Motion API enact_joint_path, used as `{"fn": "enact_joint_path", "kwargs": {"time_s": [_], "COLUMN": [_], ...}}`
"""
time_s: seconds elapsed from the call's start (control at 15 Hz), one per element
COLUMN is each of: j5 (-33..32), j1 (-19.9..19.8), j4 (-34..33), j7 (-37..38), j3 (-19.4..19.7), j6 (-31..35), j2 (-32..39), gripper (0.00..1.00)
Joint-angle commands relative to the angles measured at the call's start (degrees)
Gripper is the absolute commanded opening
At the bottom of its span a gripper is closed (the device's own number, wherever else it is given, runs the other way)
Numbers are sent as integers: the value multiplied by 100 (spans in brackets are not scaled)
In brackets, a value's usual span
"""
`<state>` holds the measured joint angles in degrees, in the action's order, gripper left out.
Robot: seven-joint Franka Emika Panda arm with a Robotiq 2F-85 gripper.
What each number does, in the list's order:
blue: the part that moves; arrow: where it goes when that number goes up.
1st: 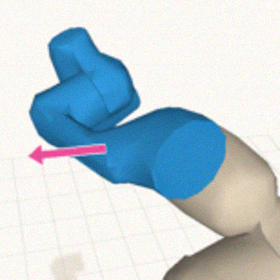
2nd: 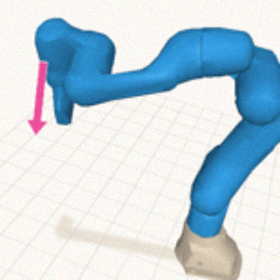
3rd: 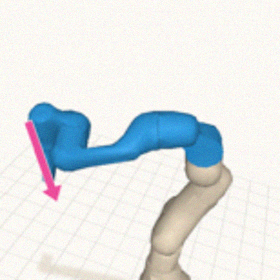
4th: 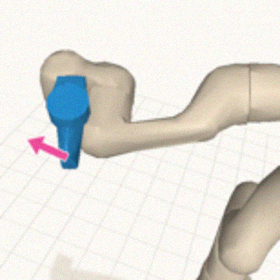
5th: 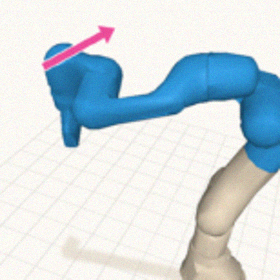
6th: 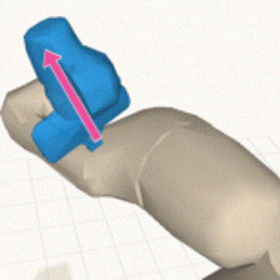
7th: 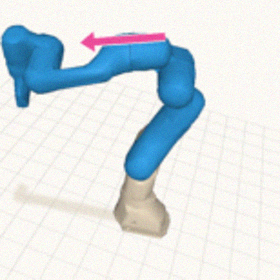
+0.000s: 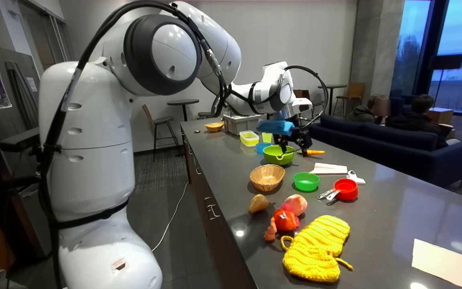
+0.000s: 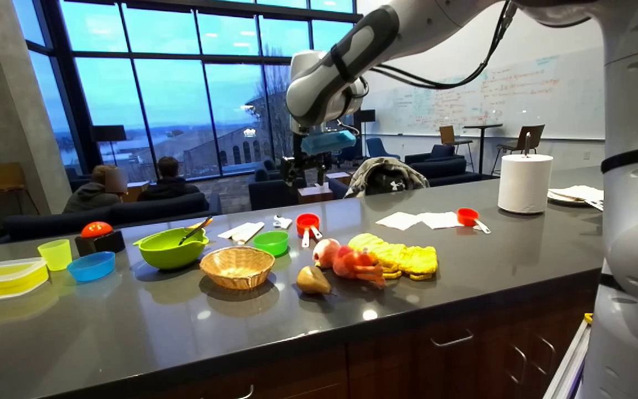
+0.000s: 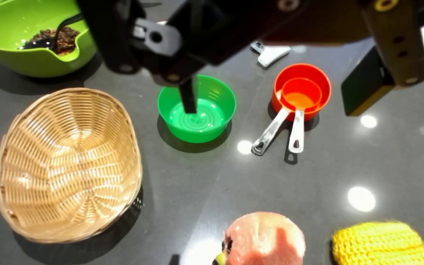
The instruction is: Move the orange measuring cup to the right
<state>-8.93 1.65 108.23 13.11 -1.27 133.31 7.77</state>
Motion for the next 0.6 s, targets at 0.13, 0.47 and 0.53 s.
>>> {"fn": "enact_joint_path", "kwargs": {"time_s": [0.13,0.47,0.53], "j5": [-253,-929,-969], "j1": [97,81,73], "j4": [70,51,29], "j7": [115,352,365], "j3": [96,336,380], "j6": [392,944,1093], "j2": [180,470,539], "gripper": [100,100,100]}}
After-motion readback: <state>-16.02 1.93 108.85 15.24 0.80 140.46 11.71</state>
